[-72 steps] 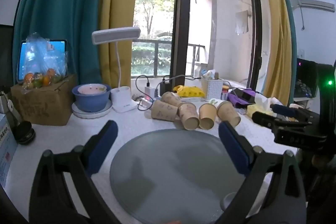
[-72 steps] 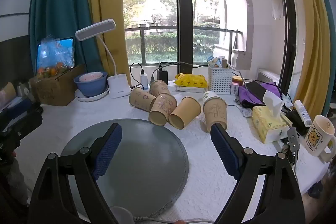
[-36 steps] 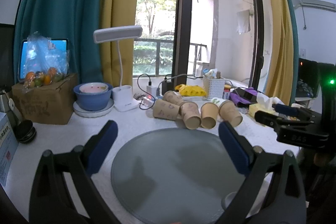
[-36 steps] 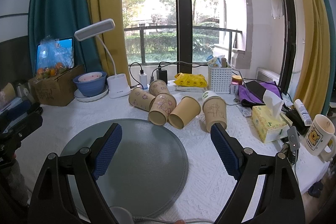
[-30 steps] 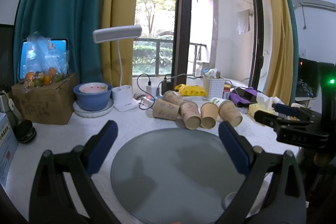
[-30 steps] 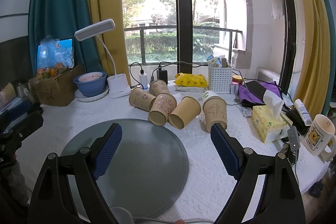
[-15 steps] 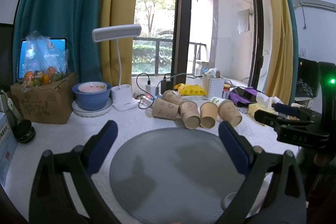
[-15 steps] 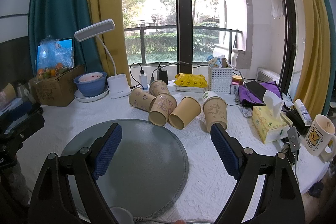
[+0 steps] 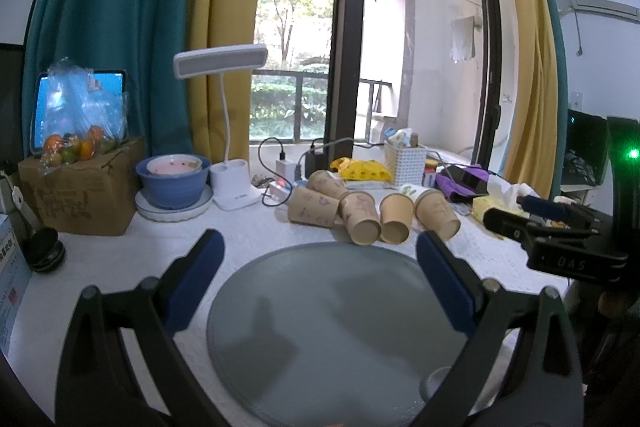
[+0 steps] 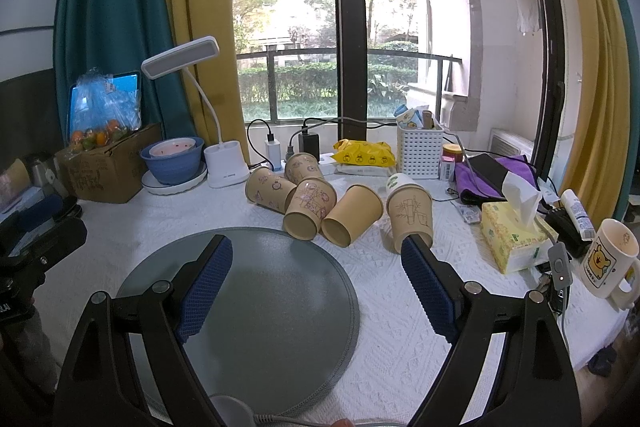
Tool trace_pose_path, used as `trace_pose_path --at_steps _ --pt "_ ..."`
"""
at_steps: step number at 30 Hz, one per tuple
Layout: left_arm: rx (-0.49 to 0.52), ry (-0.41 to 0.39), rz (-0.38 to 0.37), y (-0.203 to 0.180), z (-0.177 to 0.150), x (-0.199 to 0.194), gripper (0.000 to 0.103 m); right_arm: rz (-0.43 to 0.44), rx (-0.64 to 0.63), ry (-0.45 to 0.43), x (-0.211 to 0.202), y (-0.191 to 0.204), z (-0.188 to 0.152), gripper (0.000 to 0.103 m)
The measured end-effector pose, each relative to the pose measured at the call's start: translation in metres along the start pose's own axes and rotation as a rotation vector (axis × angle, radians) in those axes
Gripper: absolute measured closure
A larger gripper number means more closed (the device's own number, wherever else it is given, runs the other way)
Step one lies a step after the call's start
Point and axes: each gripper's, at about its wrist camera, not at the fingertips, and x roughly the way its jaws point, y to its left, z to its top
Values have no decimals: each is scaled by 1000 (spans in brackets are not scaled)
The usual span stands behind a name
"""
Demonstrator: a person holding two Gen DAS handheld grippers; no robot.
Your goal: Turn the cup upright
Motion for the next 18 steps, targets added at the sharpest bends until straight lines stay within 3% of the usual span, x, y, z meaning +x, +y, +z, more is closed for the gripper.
trace_pose_path --at_steps 18 --pt "1 28 -8 -5 -3 6 5 -2 7 16 9 -4 -4 14"
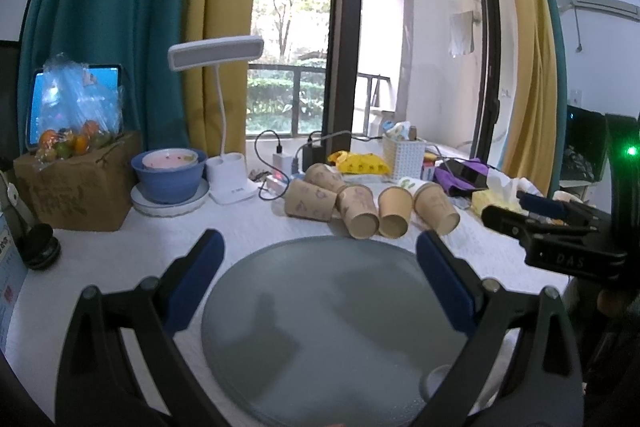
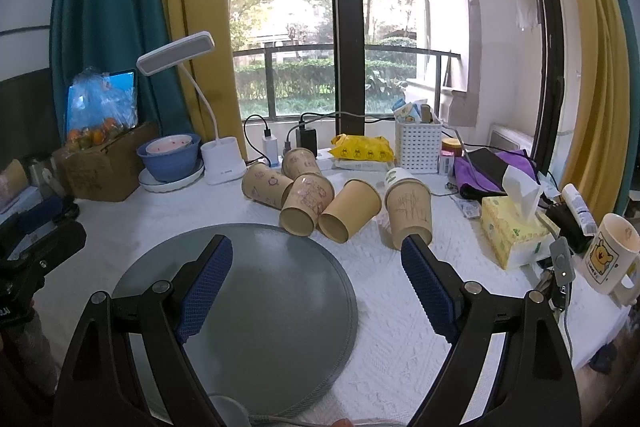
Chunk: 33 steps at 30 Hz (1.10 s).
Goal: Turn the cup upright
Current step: 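Move the right tool toward the white leaf-print cup lying on its side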
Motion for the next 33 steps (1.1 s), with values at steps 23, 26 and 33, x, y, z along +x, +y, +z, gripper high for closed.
trace_pose_path --at_steps 23,26,33 --pt "47 197 -53 -29 15 102 5 -106 147 102 55 -83 0 14" --pt "70 232 -76 -43 25 124 5 -117 174 106 62 -101 4 14" --pt "100 288 -133 -71 57 175 5 -123 218 121 83 -136 17 14"
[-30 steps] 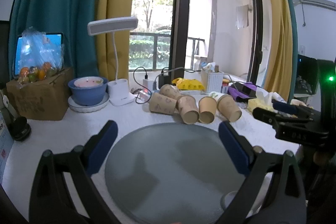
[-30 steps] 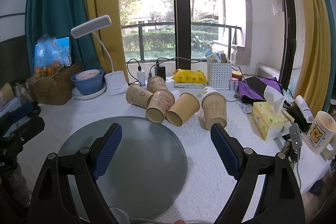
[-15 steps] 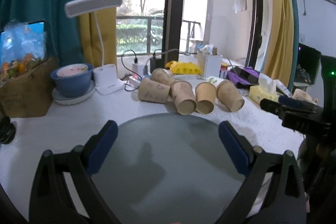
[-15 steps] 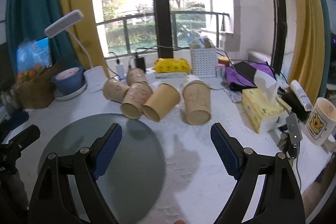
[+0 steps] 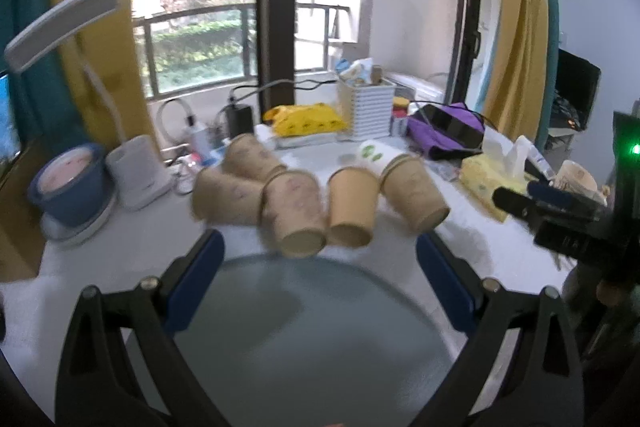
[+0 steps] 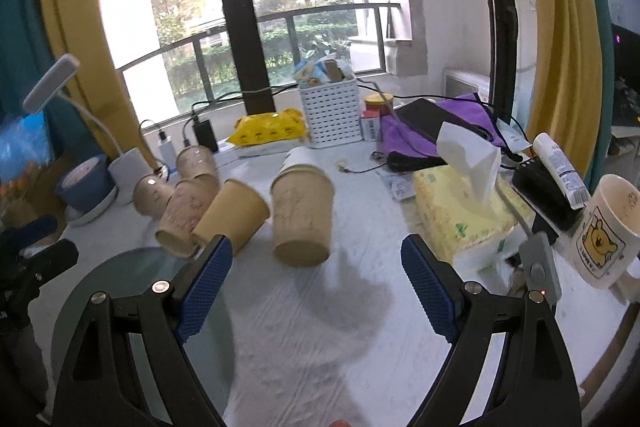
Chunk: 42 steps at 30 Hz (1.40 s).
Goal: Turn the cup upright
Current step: 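Move the right tool toward the white leaf-print cup lying on its side, then grasp the white cup's base with the right gripper and lift it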
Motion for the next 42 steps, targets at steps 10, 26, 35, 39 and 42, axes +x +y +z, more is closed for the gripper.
trace_pose_path --at_steps 10,26,35,39,42 --pt "41 108 -44 -35 68 83 5 -21 2 11 45 -34 50 14" --pt "-24 326 -52 -61 106 217 5 43 5 153 127 -64 77 15" --pt "-71 487 -69 -66 103 270 6 51 20 192 138 -76 72 15" --pt "-110 572 -111 -62 99 287 9 52 23 188 138 -77 73 15" --pt "-133 613 -131 -59 95 295 35 51 24 186 136 -76 73 15"
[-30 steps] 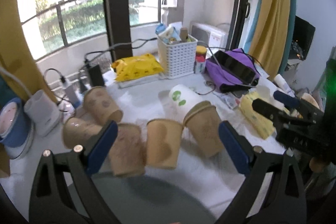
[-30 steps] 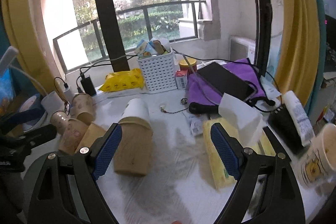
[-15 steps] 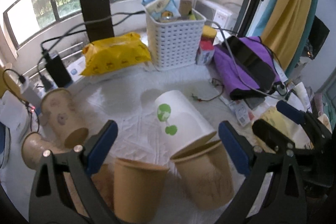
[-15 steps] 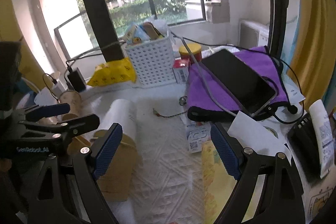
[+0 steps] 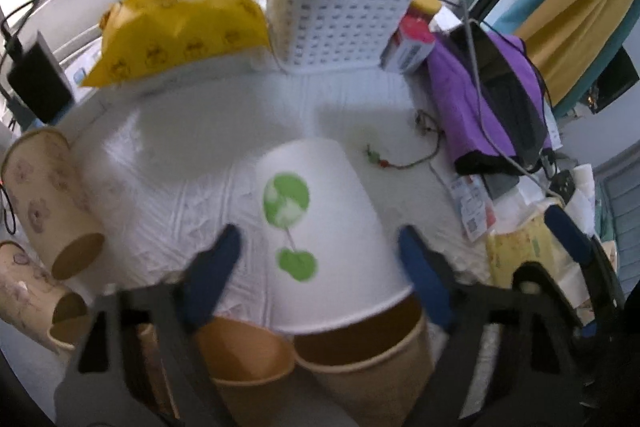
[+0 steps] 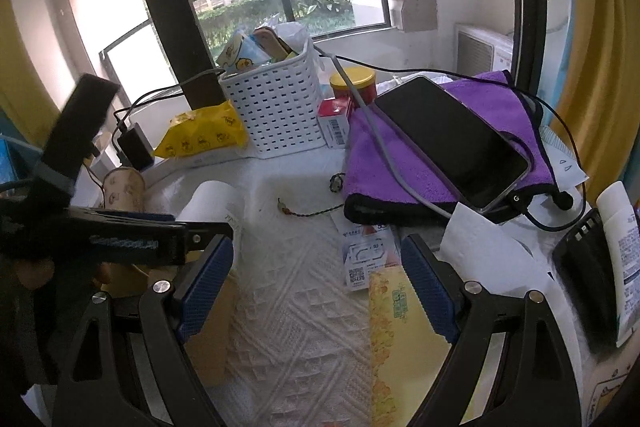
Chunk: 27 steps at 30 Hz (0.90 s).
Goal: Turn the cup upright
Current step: 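Grasp the white cup's base with the right gripper and lift it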
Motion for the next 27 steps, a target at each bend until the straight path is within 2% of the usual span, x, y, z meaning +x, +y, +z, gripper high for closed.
trace_pose_path --at_steps 8,17,27 --pt "28 -52 -16 -3 1 -17 37 -20 2 -16 -13 5 1 15" --pt "72 -183 -24 -1 -12 -88 37 -30 -34 -71 -50 31 3 15" --pt "113 -263 -27 15 -76 -153 37 -14 -72 -114 -94 74 -17 15"
